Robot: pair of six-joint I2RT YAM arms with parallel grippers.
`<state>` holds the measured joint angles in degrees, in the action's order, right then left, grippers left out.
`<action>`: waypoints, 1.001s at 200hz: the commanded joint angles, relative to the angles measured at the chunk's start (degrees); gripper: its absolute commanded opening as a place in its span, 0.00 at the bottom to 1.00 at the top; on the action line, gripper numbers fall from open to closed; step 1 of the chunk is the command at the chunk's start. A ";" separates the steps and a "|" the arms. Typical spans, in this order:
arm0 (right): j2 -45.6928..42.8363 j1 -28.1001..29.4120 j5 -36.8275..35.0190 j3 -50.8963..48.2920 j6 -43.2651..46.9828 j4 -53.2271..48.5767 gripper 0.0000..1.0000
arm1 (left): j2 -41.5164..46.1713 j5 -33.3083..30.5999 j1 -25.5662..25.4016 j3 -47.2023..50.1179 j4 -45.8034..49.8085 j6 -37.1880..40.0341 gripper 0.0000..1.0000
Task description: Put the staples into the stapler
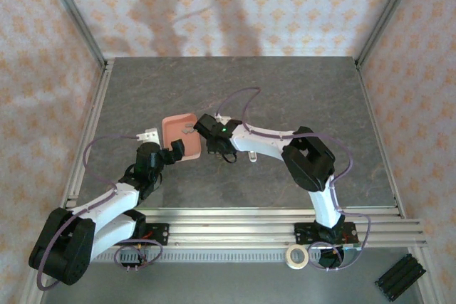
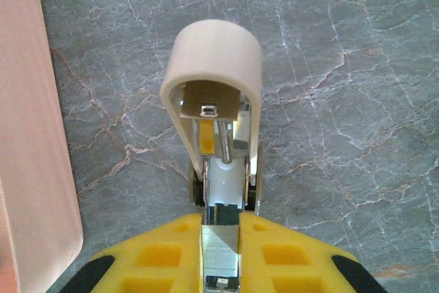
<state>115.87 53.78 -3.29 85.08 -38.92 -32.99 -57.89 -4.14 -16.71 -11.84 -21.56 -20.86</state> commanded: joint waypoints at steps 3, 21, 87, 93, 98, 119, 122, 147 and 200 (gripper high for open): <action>-1.32 -0.41 -2.19 0.04 0.50 -1.28 0.17 | -0.40 -1.42 0.80 -0.03 -1.19 1.10 1.00; -1.02 -0.48 -2.03 0.00 0.41 -1.46 0.17 | -0.46 -1.37 0.80 -0.03 -1.28 1.22 1.00; -0.08 -0.51 -0.36 0.24 0.68 -1.12 0.17 | -0.56 -1.30 0.89 -0.04 -1.30 1.18 1.00; 0.05 -0.47 -0.23 0.32 0.75 -1.11 0.17 | -0.55 -1.31 0.89 -0.03 -1.29 1.16 1.00; 0.14 -0.51 -0.11 0.33 0.72 -1.06 0.17 | -0.54 -1.28 0.89 0.00 -1.34 1.13 1.00; 0.37 -0.51 0.04 0.35 0.85 -1.15 0.17 | -0.56 -1.30 0.89 -0.03 -1.31 1.18 1.00; 0.40 -0.56 0.07 0.35 0.78 -1.23 0.17 | -0.54 -1.31 0.89 -0.03 -1.35 1.13 1.00; 0.52 -0.52 0.08 0.29 0.77 -1.50 0.17 | -0.56 -1.17 0.91 -0.03 -1.38 1.17 1.00; 0.83 -0.53 -0.45 0.23 1.12 -2.59 0.17 | -0.54 -1.19 0.98 -0.03 -1.38 1.16 1.00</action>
<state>115.92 53.56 -2.57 85.08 -38.68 -33.30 -58.17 -4.12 -16.34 -11.84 -21.67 -20.86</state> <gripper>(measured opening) 0.172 0.998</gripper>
